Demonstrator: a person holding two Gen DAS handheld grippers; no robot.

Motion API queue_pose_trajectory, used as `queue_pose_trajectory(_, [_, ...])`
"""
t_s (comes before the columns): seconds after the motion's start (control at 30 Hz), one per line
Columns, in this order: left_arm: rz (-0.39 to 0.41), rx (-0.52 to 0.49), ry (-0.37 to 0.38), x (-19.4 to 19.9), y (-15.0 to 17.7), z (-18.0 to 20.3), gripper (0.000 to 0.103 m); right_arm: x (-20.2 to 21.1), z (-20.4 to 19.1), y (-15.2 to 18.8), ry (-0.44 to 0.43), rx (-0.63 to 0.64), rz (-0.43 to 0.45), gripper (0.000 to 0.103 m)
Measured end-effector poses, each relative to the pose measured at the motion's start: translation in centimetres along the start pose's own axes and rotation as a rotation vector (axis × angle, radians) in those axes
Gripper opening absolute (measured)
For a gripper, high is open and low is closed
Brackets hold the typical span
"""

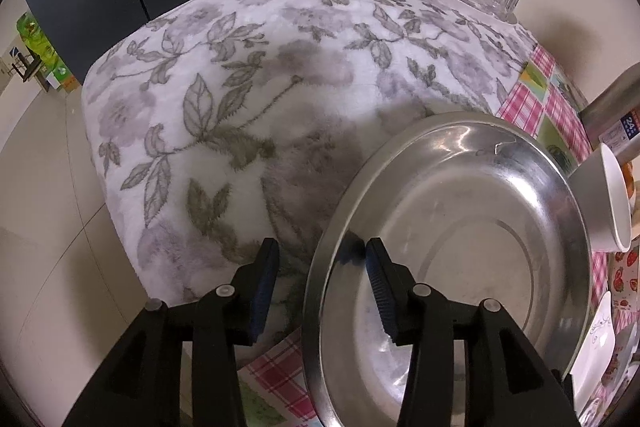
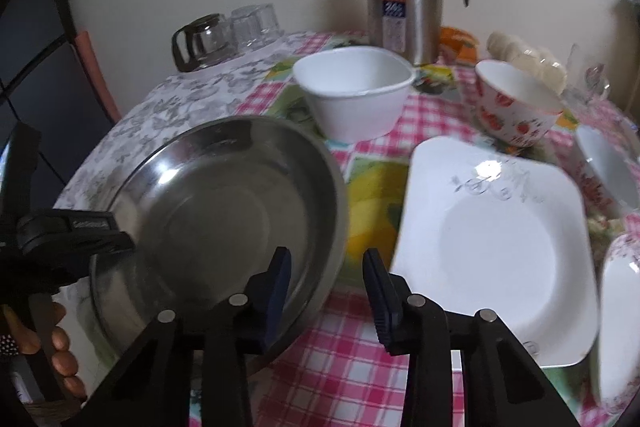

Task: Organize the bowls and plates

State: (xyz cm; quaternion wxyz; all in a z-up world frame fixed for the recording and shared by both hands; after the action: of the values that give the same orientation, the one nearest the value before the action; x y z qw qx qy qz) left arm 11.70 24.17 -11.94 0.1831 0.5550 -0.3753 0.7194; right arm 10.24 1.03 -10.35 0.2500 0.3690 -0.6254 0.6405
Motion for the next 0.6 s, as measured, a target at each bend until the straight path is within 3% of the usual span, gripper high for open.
queue_pose_trajectory(0.3, [0.015,0.004,-0.004,-0.1,0.0,0.1,0.047,-1.8,-0.7,1.1,-0.035,0.019,-0.068,0.036])
queue_pose_trajectory(0.33, [0.014,0.002,-0.001,-0.1,-0.1,0.1,0.045,-1.8,-0.7,1.2,-0.035,0.02,-0.068,0.036])
queue_pose_trajectory(0.4, [0.009,-0.006,0.012,0.1,0.1,0.4,0.032,-1.4,-1.0,1.0,-0.025,0.041,-0.057,0.026])
queue_pose_trajectory(0.6, [0.023,-0.01,0.025,0.6,0.0,0.2,0.029,0.5,-1.4,0.3,-0.044,0.077,0.013,0.026])
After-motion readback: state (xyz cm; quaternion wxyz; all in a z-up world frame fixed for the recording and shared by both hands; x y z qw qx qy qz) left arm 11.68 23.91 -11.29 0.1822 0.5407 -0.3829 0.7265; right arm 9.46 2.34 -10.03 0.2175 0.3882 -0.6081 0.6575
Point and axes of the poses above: each gripper's, at about its wrist camera, not at the fingertips, and x roughly against the way its jaws point, z to its right, y to its underside, the point moved 1 cm from there along -x, roughly the way its jaws point, and after that the axes turned 4 degrees about x, right-handed, at the moved point
